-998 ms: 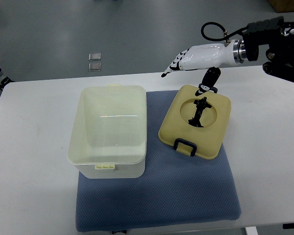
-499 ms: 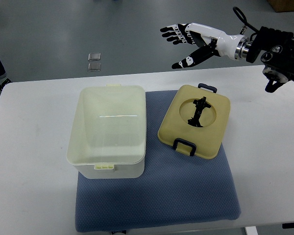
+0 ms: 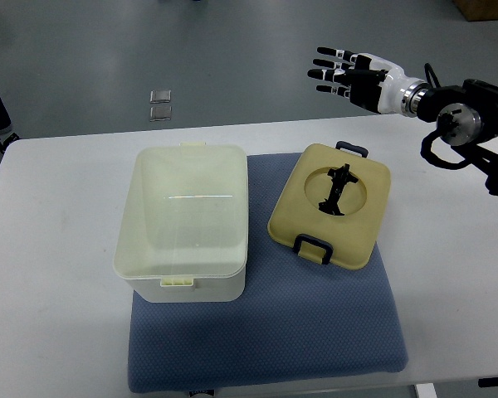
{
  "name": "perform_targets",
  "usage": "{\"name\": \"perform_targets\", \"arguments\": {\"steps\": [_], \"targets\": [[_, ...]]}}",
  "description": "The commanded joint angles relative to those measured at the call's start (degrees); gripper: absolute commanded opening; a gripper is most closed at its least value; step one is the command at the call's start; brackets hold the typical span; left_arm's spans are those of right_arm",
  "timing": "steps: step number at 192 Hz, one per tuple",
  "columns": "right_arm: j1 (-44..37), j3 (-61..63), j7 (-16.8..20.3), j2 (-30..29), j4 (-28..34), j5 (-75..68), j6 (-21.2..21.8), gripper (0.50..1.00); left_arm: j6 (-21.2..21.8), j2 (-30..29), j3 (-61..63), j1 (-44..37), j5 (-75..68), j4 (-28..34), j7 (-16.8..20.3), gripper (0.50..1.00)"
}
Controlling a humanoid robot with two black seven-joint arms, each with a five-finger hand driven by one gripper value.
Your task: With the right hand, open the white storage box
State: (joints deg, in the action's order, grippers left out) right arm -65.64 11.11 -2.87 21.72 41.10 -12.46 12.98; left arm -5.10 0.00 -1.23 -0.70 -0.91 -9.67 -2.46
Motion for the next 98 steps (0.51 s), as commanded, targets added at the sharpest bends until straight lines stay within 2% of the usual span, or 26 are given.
{"name": "perform_targets", "arguments": {"steps": [1, 98], "targets": [[0.6, 0.3, -0.3, -0.4, 0.0, -0.2, 0.1, 0.924, 0.0, 0.0, 0.0, 0.0, -0.1, 0.0, 0.0, 1.0], [1.4, 3.0, -0.4, -1.5, 0.0, 0.0, 0.6, 0.926, 0.0, 0.0, 0.0, 0.0, 0.0, 0.0, 0.0, 1.0]]}}
